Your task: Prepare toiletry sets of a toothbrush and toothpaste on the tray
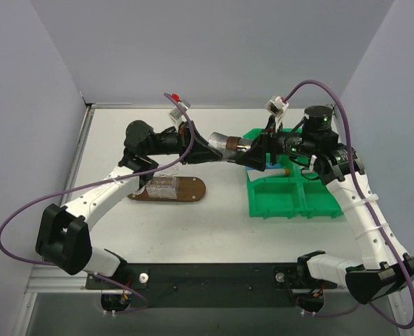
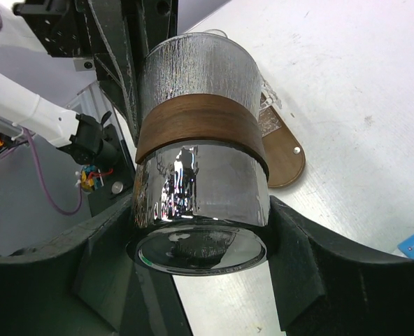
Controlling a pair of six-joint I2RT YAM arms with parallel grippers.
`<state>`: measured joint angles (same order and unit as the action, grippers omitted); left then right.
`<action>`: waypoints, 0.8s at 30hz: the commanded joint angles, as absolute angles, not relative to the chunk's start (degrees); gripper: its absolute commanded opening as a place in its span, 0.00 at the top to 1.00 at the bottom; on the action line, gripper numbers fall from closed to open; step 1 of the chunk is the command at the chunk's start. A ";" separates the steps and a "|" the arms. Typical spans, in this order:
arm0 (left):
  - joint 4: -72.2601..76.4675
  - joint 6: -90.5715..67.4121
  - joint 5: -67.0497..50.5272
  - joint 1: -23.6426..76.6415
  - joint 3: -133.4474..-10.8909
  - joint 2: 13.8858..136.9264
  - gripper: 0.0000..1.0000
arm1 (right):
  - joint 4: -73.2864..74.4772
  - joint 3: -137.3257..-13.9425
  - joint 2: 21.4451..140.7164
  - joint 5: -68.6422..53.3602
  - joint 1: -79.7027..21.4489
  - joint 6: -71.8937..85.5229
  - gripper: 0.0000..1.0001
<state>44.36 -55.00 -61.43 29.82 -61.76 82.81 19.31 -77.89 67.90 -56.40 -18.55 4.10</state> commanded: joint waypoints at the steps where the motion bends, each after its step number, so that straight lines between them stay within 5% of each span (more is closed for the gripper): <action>1: 28.34 -40.02 -58.98 30.24 -66.78 78.67 1.00 | 16.34 -78.75 65.75 -53.97 -20.30 1.67 0.51; 3: 15.34 -29.30 -57.23 30.06 -68.54 77.18 1.00 | 17.75 -79.01 65.04 -52.57 -20.22 0.53 0.40; 8: -3.22 -14.17 -56.07 28.48 -72.68 74.80 1.00 | 20.30 -78.84 63.11 -50.28 -20.21 -2.28 0.31; 12: -3.78 -14.15 -58.88 25.76 -71.63 73.04 1.00 | 20.83 -78.22 62.05 -49.04 -19.86 -3.43 0.26; 14: -4.38 -13.81 -59.85 24.88 -71.54 72.51 1.00 | 21.00 -77.96 61.88 -48.78 -19.51 -3.34 0.16; 20: -36.39 10.13 -52.22 25.40 -84.62 76.98 1.00 | 24.77 -78.66 60.47 -45.88 -18.02 -6.32 0.13; 24: -49.82 21.17 -36.54 27.06 -92.28 80.85 1.00 | 27.07 -78.23 59.33 -43.25 -17.76 -8.35 0.12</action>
<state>-34.02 3.97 -49.84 25.71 -84.14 79.81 25.23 -77.87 61.32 -45.63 -18.33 -4.95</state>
